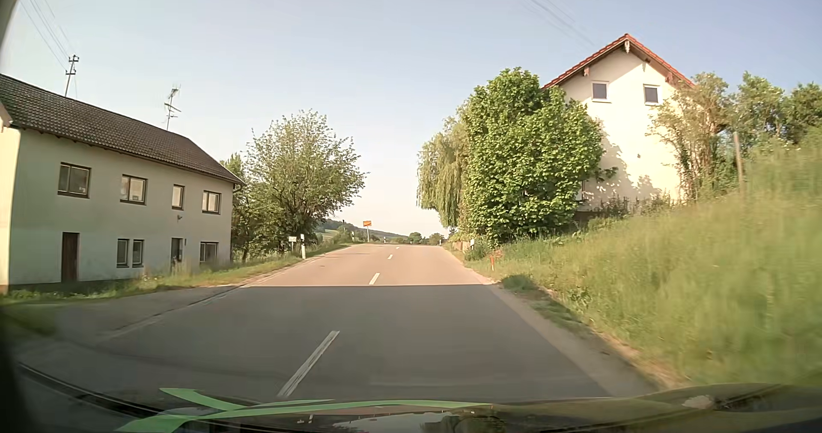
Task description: Follow the waypoints while adhering to traffic rules and regulations
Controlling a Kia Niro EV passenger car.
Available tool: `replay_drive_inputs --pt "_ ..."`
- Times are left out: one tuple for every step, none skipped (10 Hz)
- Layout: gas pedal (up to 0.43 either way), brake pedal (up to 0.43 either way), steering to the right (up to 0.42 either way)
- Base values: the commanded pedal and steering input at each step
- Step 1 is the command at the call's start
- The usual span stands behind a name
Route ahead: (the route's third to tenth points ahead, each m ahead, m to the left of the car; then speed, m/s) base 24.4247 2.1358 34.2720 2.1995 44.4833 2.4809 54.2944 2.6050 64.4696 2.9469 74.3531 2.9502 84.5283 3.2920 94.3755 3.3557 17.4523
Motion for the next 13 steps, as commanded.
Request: replay_drive_inputs --pt "0.177 0.0 -0.015" --pt "0.177 0.0 -0.016" --pt "0.177 0.0 -0.018" --pt "0.177 0.0 -0.018" --pt "0.177 0.0 -0.018" --pt "0.177 0.0 -0.017" --pt "0.189 0.0 -0.015" --pt "0.189 0.0 -0.014" --pt "0.189 0.0 -0.013" --pt "0.177 0.0 -0.011" --pt "0.157 0.0 -0.007" --pt "0.15 0.0 -0.006" --pt "0.15 0.0 -0.006"
